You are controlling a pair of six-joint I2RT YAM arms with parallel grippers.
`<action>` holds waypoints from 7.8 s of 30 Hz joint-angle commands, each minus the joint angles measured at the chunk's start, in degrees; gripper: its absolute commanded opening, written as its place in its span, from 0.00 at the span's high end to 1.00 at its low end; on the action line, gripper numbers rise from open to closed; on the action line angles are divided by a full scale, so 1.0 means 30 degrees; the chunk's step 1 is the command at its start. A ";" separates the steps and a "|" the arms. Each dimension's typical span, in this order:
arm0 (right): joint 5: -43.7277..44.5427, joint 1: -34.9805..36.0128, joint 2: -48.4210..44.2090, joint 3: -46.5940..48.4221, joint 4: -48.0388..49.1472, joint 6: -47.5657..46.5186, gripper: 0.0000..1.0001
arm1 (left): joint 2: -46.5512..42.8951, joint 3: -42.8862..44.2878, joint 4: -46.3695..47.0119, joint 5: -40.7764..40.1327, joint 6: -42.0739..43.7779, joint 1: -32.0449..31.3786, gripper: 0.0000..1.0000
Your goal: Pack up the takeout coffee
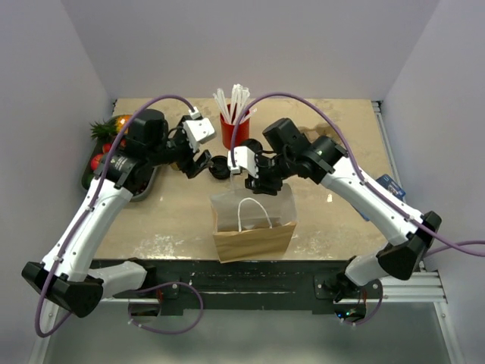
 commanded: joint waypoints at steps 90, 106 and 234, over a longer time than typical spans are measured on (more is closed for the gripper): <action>-0.7399 -0.8815 0.5048 0.3093 1.0353 0.6965 0.34 | 0.2861 0.3290 -0.3815 0.6442 0.3263 0.3424 0.26; -0.7575 -0.8786 0.6662 0.3330 0.8742 0.4299 0.36 | 0.5965 0.3195 -0.2079 0.8523 0.1968 0.2486 0.46; -0.2126 -0.6412 1.2345 0.4121 0.9416 0.3039 0.21 | 0.2509 0.2933 -1.0404 0.0964 0.9205 0.6588 0.83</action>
